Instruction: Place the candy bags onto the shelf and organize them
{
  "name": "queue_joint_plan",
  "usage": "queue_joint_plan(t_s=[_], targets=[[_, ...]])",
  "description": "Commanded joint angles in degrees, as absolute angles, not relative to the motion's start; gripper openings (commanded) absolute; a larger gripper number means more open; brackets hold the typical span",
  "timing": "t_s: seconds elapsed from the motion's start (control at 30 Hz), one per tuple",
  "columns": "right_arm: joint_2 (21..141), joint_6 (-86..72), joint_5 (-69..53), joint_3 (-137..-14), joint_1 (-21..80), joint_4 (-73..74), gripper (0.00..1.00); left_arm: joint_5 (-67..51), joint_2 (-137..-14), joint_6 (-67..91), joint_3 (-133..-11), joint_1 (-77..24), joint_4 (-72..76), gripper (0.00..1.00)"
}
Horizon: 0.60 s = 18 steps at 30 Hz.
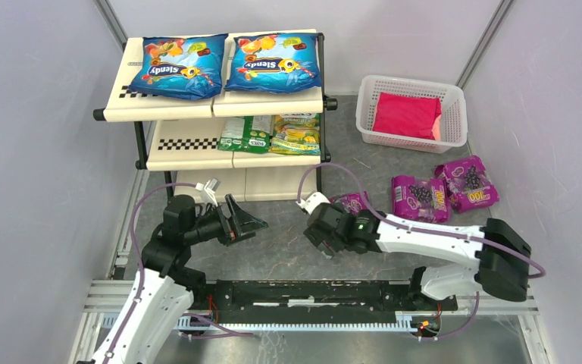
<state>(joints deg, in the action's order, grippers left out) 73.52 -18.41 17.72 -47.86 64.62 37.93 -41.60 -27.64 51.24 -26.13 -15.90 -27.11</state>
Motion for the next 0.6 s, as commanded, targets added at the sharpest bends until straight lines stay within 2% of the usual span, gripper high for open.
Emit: queue_joint_plan(t_s=[0.0,0.07,0.23,0.53,0.57], targets=[[77.66,-22.35,31.41,-49.86,67.14,34.32,0.8,-37.8,-25.26,54.97,-25.81,-16.08,-27.47,1.0],[78.71,-23.95,32.62,-48.33,68.24,31.36,0.75,-36.38,-23.94,56.57,-25.32,-16.08,-27.57,1.0],[84.6,-28.2,38.06,-46.76,70.16,29.14,0.69,-34.89,-22.97,59.44,-22.98,-16.08,-25.41,1.0],[88.89,-31.81,43.74,-48.03,74.42,28.92,0.68,-33.82,-26.47,60.29,-22.31,-16.08,-23.32,1.0],[88.78,-31.54,43.94,-47.66,74.44,28.33,0.63,-33.84,-26.56,60.56,-22.18,-16.08,-22.98,1.0]])
